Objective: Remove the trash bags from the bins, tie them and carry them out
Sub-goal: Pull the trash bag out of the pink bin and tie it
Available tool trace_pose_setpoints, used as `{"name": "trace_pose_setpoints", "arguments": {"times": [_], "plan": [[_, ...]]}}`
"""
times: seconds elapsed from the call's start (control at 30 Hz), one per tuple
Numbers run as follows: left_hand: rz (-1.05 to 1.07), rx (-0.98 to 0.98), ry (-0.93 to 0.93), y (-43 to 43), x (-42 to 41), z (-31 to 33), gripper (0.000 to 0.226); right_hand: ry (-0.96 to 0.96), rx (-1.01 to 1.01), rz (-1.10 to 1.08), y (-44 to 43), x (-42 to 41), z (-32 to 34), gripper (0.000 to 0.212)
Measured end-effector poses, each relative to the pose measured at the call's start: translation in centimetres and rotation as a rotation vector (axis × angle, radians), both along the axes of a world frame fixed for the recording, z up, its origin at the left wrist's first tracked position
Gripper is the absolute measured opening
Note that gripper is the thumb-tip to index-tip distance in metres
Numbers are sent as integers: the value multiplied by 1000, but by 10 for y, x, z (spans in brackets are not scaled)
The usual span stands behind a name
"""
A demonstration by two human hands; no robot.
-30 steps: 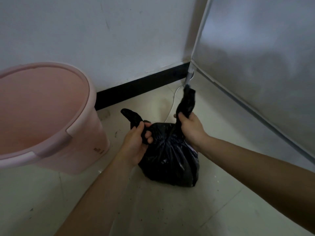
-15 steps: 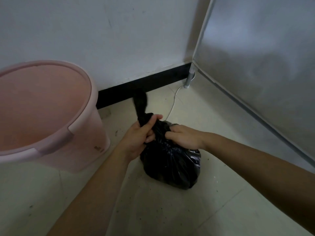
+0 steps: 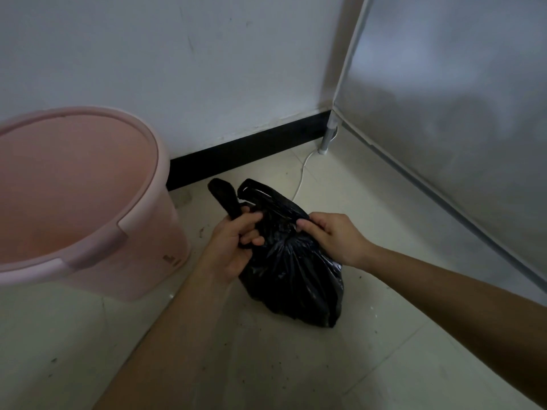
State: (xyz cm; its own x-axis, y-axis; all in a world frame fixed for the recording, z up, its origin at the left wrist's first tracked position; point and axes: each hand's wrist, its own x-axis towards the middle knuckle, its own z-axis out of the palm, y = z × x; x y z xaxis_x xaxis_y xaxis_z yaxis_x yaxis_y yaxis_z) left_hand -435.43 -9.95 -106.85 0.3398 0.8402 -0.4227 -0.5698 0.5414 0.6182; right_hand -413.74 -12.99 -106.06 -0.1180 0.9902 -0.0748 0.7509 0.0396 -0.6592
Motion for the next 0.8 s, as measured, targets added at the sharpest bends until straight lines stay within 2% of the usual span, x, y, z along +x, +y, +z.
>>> {"name": "trace_pose_setpoints", "arguments": {"times": [0.13,0.2,0.27,0.33,0.4,0.47,0.53,0.6,0.67,0.73,0.8], "plan": [[-149,-66,-47,3,-7,5,8,24,63,-49,-3,-2,-2,26],[-159,-57,121,3,-5,3,18,9,96,-13,-4,-6,-4,28],[-188,46,325,1,-3,2,17,-44,159,81,-4,-8,-8,31],[-232,111,402,-1,-5,3,16,-128,218,187,-2,-8,-11,35],[-297,138,341,1,-11,2,11,-181,249,264,1,-7,-11,37],[-373,171,279,1,-16,1,18,-179,261,324,1,-8,-10,33],[-386,201,306,-3,-15,1,24,-162,249,371,1,-10,-10,31],[-343,206,378,-8,-12,2,28,-150,148,375,0,-13,-8,34],[-319,187,383,-9,-8,2,32,-87,-90,312,2,-12,-1,43],[-319,137,288,-9,-10,2,37,77,-321,160,5,-10,13,56],[-341,82,177,-7,-11,5,39,256,-381,-43,11,-8,27,70]]}}
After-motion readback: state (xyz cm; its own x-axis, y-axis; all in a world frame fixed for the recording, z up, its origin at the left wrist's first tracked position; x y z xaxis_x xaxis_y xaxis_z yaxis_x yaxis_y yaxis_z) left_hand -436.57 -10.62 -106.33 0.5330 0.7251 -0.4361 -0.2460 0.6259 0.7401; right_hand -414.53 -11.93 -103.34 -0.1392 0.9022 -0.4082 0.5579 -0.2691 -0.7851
